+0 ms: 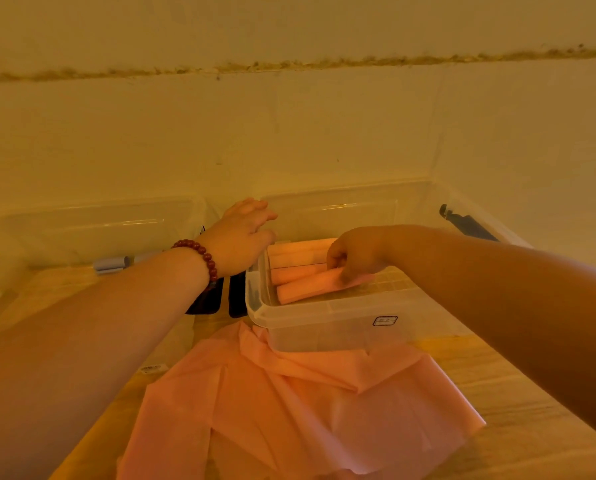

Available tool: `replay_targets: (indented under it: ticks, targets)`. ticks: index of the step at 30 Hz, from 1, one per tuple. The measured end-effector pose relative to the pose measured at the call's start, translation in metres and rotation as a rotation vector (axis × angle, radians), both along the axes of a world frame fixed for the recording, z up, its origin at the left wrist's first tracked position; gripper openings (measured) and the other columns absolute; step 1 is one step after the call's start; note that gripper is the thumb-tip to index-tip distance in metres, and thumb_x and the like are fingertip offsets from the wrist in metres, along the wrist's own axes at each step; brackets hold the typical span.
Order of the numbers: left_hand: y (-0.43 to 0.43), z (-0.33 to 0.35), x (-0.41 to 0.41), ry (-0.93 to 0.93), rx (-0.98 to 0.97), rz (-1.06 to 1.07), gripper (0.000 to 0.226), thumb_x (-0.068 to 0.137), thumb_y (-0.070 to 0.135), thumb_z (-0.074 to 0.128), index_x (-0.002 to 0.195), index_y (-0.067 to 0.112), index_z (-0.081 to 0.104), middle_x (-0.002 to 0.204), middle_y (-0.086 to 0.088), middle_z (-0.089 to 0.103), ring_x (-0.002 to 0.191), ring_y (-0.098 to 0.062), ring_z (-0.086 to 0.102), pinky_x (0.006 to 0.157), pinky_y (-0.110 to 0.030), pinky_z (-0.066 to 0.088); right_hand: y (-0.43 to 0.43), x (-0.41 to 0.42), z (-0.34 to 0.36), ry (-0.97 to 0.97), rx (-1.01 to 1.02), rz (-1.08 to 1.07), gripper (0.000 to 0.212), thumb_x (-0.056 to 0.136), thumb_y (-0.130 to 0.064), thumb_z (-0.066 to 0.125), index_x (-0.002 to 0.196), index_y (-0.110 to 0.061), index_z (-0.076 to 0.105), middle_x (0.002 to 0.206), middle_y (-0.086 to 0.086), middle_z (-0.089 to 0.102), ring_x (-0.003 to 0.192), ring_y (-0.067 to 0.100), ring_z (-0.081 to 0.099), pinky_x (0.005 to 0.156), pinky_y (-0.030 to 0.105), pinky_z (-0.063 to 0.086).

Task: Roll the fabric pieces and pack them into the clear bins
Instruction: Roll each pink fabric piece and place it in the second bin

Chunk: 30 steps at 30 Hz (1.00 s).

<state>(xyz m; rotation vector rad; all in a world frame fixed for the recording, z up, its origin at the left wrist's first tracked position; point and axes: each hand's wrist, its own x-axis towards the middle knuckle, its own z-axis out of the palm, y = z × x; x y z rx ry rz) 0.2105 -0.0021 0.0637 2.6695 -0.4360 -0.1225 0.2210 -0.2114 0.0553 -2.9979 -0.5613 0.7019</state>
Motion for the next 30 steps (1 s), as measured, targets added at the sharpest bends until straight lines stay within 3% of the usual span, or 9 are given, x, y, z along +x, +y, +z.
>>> replay_targets:
  ticks: [4,9,14,18,22,25,30]
  targets:
    - [0.001,-0.001,0.0,-0.008,0.001,0.0,0.046,0.103,0.028,0.036,0.148,0.019,0.031,0.16,0.001,0.01,0.147,-0.013,-0.001,0.114,-0.025,0.001,0.006,0.001,-0.005,-0.045,-0.041,0.036,0.025,0.093,-0.024,0.06,0.118,-0.021,0.058,0.088,-0.009,0.043,0.091,0.016,0.042,0.056,0.021,0.027]
    - [0.001,-0.002,0.001,-0.009,-0.004,0.004,0.046,0.103,0.029,0.035,0.147,0.019,0.031,0.16,0.002,0.01,0.147,-0.012,-0.001,0.114,-0.026,0.001,0.009,0.003,-0.006,-0.142,-0.069,0.069,0.017,0.09,-0.024,0.063,0.106,-0.022,0.058,0.096,-0.003,0.047,0.089,0.017,0.044,0.056,0.023,0.029]
    - [0.001,-0.001,0.002,-0.009,0.002,0.007,0.046,0.103,0.029,0.036,0.147,0.019,0.032,0.16,0.002,0.011,0.147,-0.013,-0.001,0.115,-0.027,0.002,0.011,0.002,-0.005,-0.2,-0.079,0.104,0.024,0.09,-0.021,0.062,0.114,-0.016,0.06,0.097,-0.001,0.047,0.089,0.016,0.043,0.053,0.021,0.026]
    - [0.001,-0.001,0.001,-0.013,0.005,0.005,0.046,0.103,0.028,0.035,0.147,0.019,0.032,0.16,0.001,0.011,0.147,-0.014,0.0,0.116,-0.029,0.002,0.013,0.001,-0.006,-0.234,-0.115,0.153,0.023,0.09,-0.026,0.063,0.11,-0.016,0.059,0.102,0.001,0.053,0.089,0.016,0.043,0.055,0.023,0.028]
    - [0.001,-0.002,0.001,-0.019,0.01,0.01,0.045,0.103,0.029,0.035,0.147,0.02,0.033,0.16,0.002,0.01,0.147,-0.014,-0.001,0.116,-0.029,0.002,0.017,0.001,-0.009,-0.255,-0.155,0.185,0.025,0.09,-0.026,0.062,0.113,-0.015,0.058,0.115,0.005,0.059,0.094,0.02,0.049,0.069,0.027,0.034]
    - [0.001,-0.002,0.002,-0.019,0.01,0.009,0.045,0.103,0.029,0.035,0.147,0.02,0.034,0.16,0.002,0.01,0.147,-0.014,-0.001,0.116,-0.029,0.002,0.019,0.002,-0.01,-0.259,-0.153,0.182,0.027,0.091,-0.024,0.061,0.116,-0.014,0.057,0.118,0.007,0.059,0.105,0.024,0.055,0.071,0.028,0.034]
    - [0.001,-0.001,0.002,-0.014,0.005,0.008,0.044,0.103,0.029,0.036,0.146,0.02,0.034,0.16,0.003,0.011,0.147,-0.013,-0.001,0.116,-0.03,0.003,0.02,0.006,-0.014,-0.206,-0.18,0.167,0.034,0.089,-0.022,0.065,0.12,-0.014,0.055,0.12,0.007,0.059,0.105,0.024,0.054,0.07,0.028,0.035]
